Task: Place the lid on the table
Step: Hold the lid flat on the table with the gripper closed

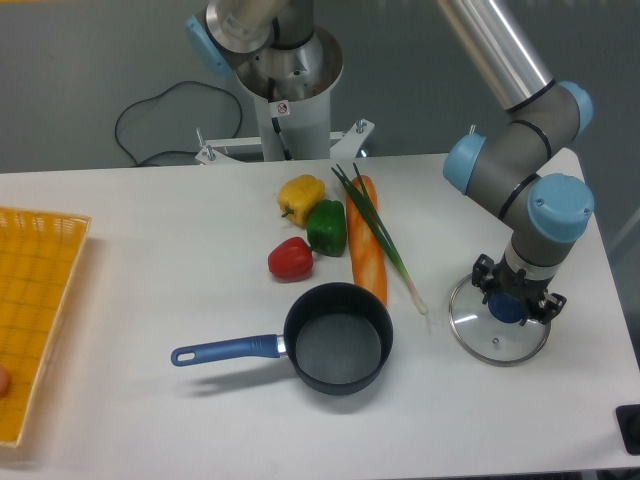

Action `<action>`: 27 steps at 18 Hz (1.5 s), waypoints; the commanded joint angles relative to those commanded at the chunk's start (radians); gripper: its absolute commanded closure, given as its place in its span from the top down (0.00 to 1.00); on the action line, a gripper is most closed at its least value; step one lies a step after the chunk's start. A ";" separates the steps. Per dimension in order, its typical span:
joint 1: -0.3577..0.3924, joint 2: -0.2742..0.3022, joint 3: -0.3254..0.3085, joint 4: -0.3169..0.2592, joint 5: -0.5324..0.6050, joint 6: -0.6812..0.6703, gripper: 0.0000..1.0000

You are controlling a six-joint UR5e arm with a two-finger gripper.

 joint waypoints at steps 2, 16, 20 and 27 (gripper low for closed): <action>0.000 -0.002 0.000 0.000 0.000 0.000 0.48; 0.000 -0.002 0.000 0.000 0.000 0.011 0.73; 0.000 -0.002 0.000 0.000 0.000 0.011 0.79; 0.000 0.003 0.002 0.000 0.000 0.011 0.97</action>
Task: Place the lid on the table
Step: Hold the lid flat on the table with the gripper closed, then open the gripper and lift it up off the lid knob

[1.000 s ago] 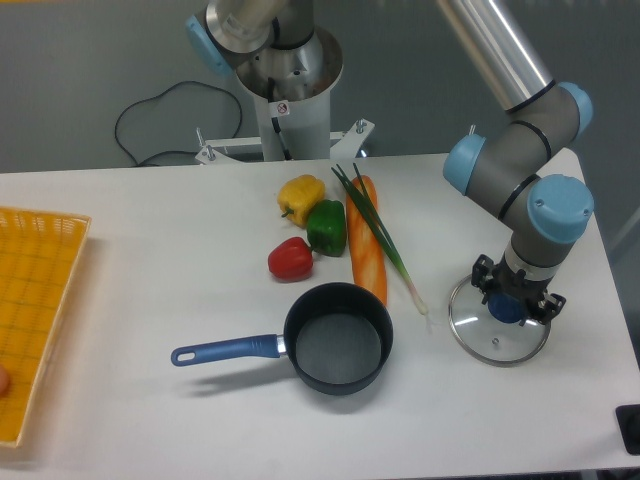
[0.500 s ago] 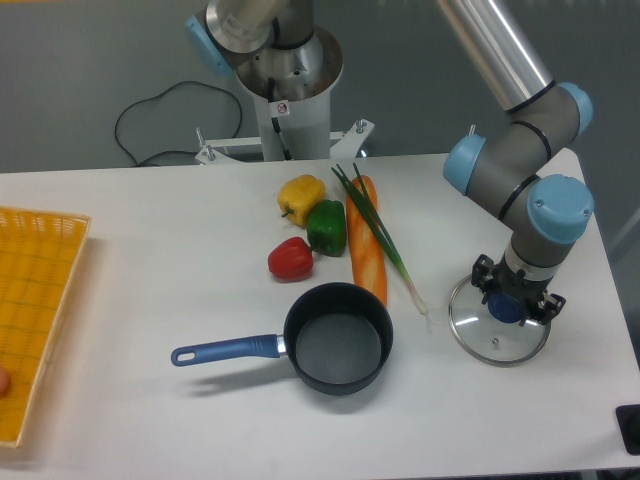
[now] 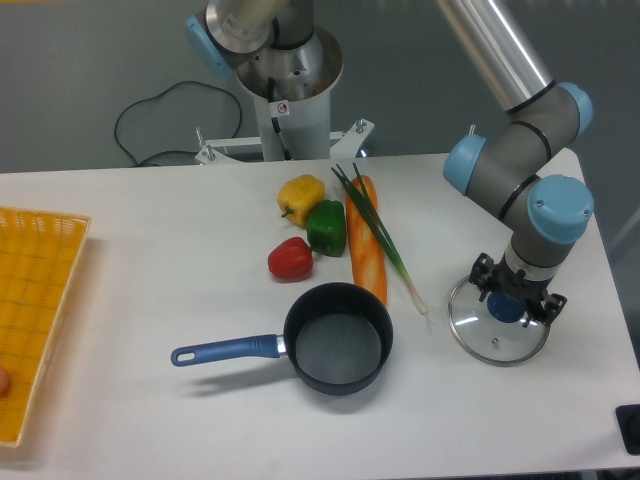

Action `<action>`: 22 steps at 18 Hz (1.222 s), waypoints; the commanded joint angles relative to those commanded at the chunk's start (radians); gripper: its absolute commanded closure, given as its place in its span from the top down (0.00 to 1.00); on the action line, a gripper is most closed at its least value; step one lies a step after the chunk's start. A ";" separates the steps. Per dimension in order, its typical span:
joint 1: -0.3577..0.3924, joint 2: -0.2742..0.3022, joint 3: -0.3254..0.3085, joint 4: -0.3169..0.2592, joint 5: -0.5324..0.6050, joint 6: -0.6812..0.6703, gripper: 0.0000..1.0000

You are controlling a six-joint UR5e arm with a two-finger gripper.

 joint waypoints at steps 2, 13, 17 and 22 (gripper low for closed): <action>0.000 0.003 0.000 0.000 0.000 -0.002 0.99; -0.002 0.141 -0.057 -0.003 0.006 -0.003 1.00; -0.009 0.212 -0.092 -0.009 0.003 0.003 1.00; -0.023 0.258 -0.091 -0.052 0.012 0.008 1.00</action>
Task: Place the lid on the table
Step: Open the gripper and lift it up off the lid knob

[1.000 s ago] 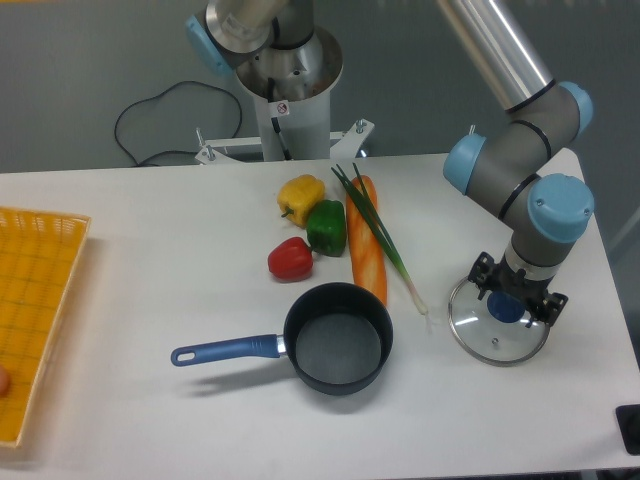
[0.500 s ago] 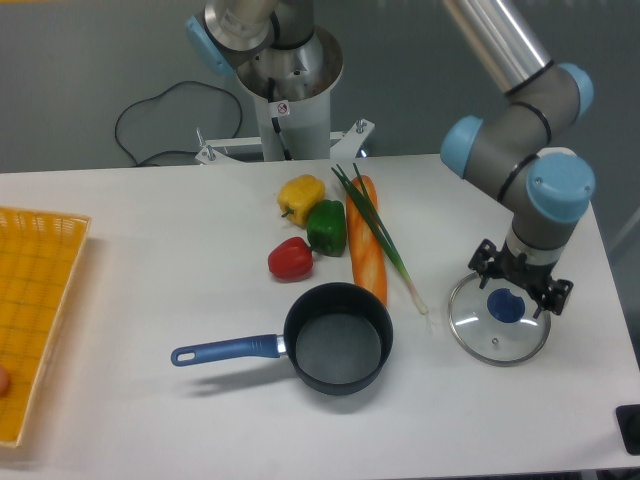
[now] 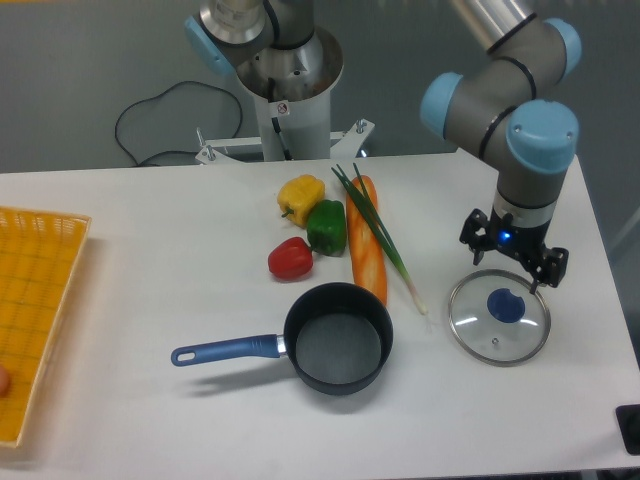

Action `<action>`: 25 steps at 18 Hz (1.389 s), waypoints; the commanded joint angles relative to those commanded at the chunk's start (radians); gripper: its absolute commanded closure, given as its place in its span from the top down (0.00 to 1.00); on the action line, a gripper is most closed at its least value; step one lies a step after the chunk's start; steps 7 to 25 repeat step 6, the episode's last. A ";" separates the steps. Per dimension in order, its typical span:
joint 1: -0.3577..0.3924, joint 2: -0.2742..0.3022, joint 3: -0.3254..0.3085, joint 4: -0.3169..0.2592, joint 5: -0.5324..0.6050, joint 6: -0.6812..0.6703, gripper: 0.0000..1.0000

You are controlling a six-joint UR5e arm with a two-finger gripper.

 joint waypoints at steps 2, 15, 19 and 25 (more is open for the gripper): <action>0.008 0.040 0.012 -0.095 -0.002 0.000 1.00; 0.006 0.074 0.028 -0.218 -0.008 0.000 1.00; 0.006 0.074 0.028 -0.218 -0.008 0.000 1.00; 0.006 0.074 0.028 -0.218 -0.008 0.000 1.00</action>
